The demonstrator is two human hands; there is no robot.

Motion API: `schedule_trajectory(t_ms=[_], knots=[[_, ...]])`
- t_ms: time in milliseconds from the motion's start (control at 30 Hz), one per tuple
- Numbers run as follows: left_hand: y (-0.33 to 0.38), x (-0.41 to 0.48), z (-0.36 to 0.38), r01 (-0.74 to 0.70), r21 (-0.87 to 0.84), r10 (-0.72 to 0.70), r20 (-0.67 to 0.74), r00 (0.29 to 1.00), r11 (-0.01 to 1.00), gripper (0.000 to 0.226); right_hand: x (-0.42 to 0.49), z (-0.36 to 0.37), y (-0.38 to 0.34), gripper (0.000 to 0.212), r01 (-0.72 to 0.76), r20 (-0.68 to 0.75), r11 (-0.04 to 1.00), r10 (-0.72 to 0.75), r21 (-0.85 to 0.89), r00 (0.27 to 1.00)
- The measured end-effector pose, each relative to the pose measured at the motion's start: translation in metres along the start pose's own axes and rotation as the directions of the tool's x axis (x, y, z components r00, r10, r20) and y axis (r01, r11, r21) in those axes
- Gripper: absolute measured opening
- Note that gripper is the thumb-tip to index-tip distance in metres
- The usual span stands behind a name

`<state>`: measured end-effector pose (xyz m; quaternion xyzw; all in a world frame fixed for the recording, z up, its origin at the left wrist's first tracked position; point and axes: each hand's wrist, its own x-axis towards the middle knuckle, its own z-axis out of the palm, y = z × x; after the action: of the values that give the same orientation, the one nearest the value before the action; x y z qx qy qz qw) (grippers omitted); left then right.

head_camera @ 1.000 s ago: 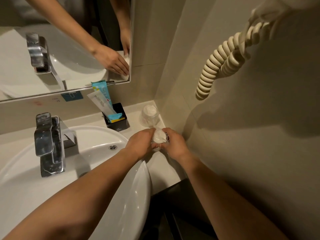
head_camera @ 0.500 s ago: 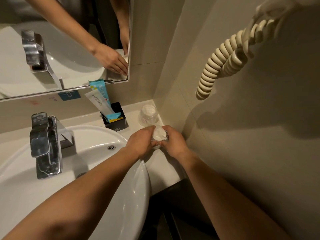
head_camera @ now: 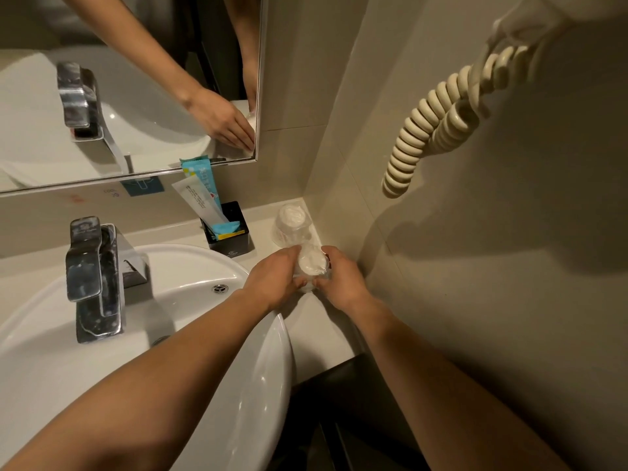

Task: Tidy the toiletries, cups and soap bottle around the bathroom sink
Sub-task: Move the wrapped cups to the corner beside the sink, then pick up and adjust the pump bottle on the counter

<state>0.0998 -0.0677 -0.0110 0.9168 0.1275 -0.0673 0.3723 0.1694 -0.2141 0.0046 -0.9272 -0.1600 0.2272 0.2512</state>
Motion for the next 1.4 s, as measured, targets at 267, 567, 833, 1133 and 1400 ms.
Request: schedule_trajectory(t_ms=[267, 567, 833, 1133, 1400], knots=[[0.008, -0.031, -0.011, 0.021, 0.05, -0.019, -0.034, 0.999, 0.999, 0.065, -0.023, -0.012, 0.002, 0.068, 0.001, -0.006, 1.0, -0.001, -0.022, 1.0], [0.031, -0.091, -0.019, 0.055, 0.096, -0.04, -0.149, 0.988, 0.994, 0.061, -0.077, -0.025, -0.004, 0.072, 0.06, -0.05, 0.995, -0.065, -0.081, 0.997], [0.033, -0.152, -0.015, 0.201, 0.383, -0.08, -0.308, 0.948, 0.902, 0.085, -0.132, -0.023, -0.023, 0.098, 0.26, 0.014, 0.892, -0.275, -0.369, 0.961], [0.014, -0.25, -0.028, 0.405, 0.383, -0.221, -0.442, 0.869, 0.83, 0.091, -0.175, -0.003, -0.067, 0.102, 0.436, 0.116, 0.788, -0.431, -0.434, 0.895], [-0.021, -0.34, -0.053, 0.582, 0.317, -0.376, -0.521, 0.766, 0.749, 0.087, -0.21, 0.039, -0.127, 0.102, 0.639, 0.239, 0.602, -0.611, -0.479, 0.754]])
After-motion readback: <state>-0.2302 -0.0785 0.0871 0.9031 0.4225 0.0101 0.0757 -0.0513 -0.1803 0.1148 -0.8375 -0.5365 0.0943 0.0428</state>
